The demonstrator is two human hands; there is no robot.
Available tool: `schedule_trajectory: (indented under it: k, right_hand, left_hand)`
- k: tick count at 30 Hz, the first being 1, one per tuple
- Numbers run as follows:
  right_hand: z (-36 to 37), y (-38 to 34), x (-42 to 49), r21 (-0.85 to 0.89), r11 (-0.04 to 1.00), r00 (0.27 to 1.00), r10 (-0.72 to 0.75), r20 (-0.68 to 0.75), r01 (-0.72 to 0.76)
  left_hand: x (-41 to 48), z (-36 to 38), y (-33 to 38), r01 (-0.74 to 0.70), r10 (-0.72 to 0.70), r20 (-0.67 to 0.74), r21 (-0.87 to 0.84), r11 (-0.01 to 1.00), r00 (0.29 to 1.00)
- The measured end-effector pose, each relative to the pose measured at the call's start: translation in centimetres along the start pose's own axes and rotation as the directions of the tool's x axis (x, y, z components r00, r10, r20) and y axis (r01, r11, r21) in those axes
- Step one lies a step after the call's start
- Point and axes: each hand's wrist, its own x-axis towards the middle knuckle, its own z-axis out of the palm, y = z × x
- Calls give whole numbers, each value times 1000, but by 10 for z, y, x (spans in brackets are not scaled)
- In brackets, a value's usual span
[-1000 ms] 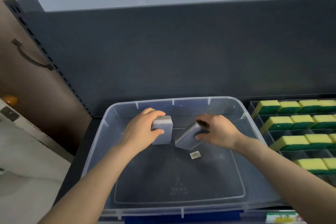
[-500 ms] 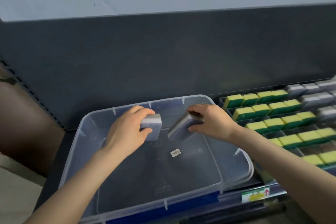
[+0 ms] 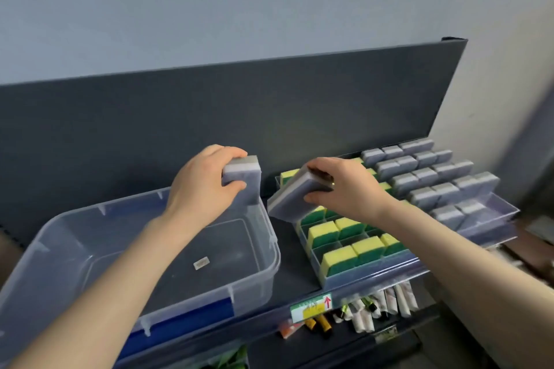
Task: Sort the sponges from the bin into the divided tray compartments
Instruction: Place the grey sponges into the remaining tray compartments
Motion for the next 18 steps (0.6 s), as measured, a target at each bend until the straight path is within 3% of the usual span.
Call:
schedule_trajectory:
  k: [12,18]
  right_hand:
    - [-94,117,-120,-77,982,985,168,-28,-170]
    - [-128,174,-154,-91,954,955,275,-108,-285]
  left_hand:
    - [-11,90,155,-111,118,63,-111,988,991]
    - [6,134,213,-140,157,114,-141,980,981]
